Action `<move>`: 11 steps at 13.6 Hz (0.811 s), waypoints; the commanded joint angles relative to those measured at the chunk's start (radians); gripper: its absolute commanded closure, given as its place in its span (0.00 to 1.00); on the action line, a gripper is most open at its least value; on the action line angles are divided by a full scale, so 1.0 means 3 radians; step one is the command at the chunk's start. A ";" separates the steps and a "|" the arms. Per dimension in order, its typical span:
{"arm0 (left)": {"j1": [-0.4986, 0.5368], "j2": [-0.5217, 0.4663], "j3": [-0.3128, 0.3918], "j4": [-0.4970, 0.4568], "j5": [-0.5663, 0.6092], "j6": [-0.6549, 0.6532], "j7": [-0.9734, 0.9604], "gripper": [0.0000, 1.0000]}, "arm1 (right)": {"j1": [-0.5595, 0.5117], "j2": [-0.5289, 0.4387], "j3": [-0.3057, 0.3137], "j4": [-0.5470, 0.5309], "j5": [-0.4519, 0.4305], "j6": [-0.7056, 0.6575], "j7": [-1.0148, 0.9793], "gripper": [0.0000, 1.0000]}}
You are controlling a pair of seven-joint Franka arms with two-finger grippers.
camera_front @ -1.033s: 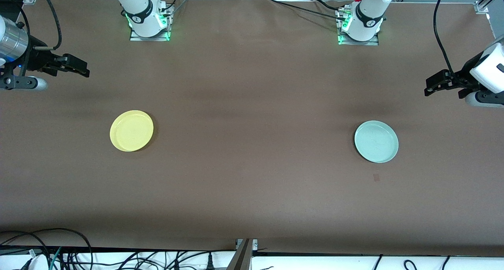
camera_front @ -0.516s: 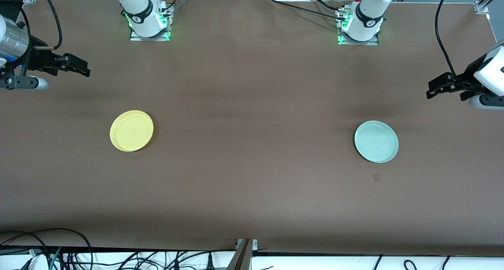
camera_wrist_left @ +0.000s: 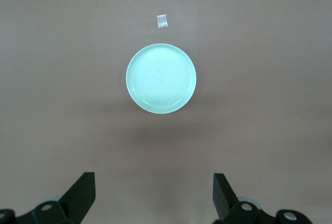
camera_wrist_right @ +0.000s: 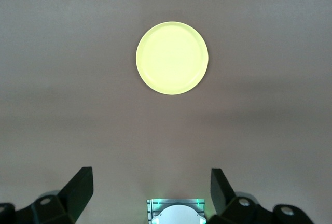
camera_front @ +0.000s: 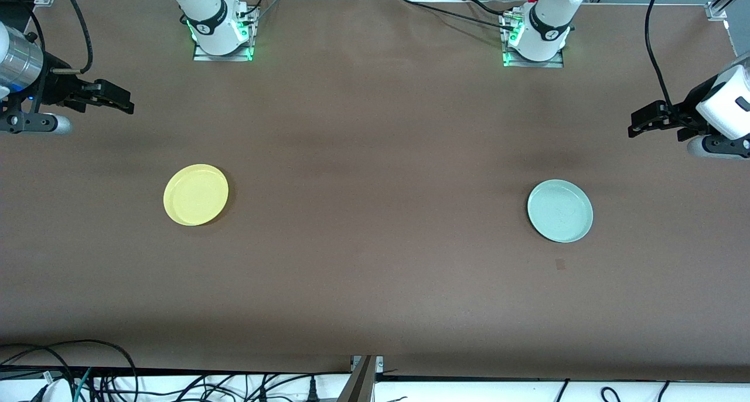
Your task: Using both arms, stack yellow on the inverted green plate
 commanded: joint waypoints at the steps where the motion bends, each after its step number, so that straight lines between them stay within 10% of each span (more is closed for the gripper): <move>1: 0.0012 0.0058 -0.0006 0.0051 -0.0022 -0.0055 -0.0033 0.00 | 0.0009 -0.0035 -0.0005 0.0026 -0.0045 -0.0057 0.0021 0.00; 11: 0.0012 0.0013 -0.0011 -0.0536 0.0100 0.0491 -0.0238 0.00 | 0.0014 -0.0035 0.0005 0.0057 -0.0050 -0.0037 -0.0020 0.00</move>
